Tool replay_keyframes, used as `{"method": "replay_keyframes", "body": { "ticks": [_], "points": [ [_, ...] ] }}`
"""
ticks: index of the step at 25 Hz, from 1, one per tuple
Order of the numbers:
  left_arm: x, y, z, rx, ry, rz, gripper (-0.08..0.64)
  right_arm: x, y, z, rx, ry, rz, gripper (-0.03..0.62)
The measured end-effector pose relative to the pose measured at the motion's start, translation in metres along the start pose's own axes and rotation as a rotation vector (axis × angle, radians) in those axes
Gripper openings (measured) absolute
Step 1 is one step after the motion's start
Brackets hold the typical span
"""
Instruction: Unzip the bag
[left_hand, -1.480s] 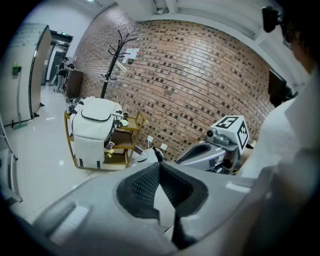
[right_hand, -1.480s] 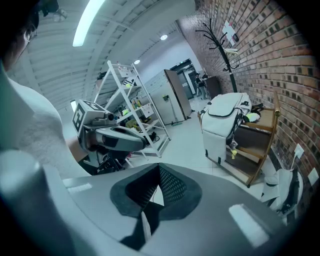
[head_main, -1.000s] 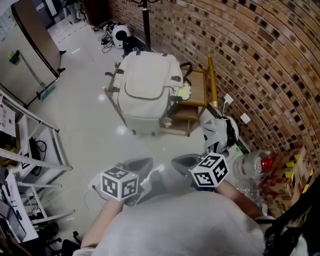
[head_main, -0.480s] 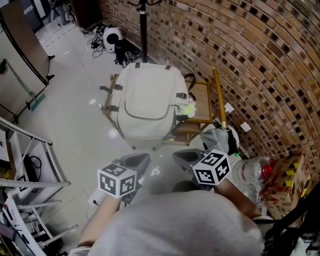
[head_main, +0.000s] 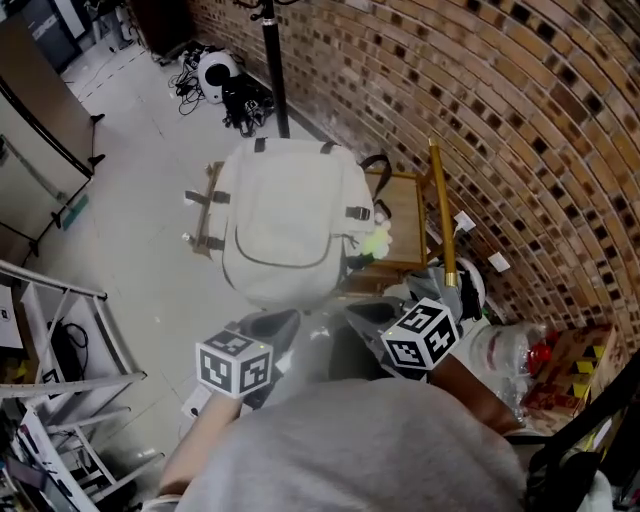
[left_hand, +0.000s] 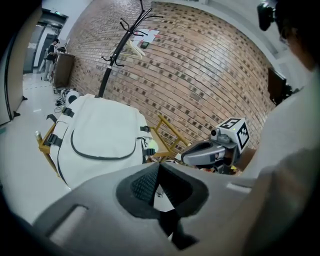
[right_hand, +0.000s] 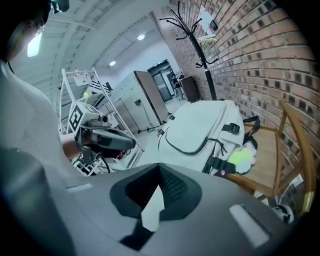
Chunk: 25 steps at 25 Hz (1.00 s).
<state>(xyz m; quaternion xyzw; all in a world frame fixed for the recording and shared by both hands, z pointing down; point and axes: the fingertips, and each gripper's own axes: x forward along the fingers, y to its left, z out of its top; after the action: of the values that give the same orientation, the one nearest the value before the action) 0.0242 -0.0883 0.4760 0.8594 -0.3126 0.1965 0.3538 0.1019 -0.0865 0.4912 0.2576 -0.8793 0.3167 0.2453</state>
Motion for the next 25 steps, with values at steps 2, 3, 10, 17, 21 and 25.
{"method": "replay_keyframes", "body": {
  "ticks": [2,3,10,17,21,25],
  "points": [
    [0.01,0.008,0.01,-0.027,0.003,0.01,0.002,0.005,-0.018,0.01,-0.004,0.009,0.003,-0.002],
    [0.015,0.012,0.014,-0.037,0.006,0.013,0.002,0.007,-0.027,0.016,-0.004,0.01,0.002,-0.002],
    [0.046,0.035,0.034,-0.064,0.027,0.022,0.002,0.014,-0.083,0.039,-0.035,0.032,-0.057,-0.002],
    [0.058,0.043,0.038,-0.11,0.029,0.028,0.002,0.024,-0.112,0.047,-0.092,0.066,-0.095,-0.002],
    [0.059,0.047,0.032,-0.129,0.048,0.025,0.002,0.033,-0.126,0.049,-0.121,0.064,-0.138,-0.002],
    [0.055,0.052,0.022,-0.155,0.057,0.025,0.002,0.046,-0.137,0.043,-0.127,0.08,-0.163,0.037]
  ]
}}
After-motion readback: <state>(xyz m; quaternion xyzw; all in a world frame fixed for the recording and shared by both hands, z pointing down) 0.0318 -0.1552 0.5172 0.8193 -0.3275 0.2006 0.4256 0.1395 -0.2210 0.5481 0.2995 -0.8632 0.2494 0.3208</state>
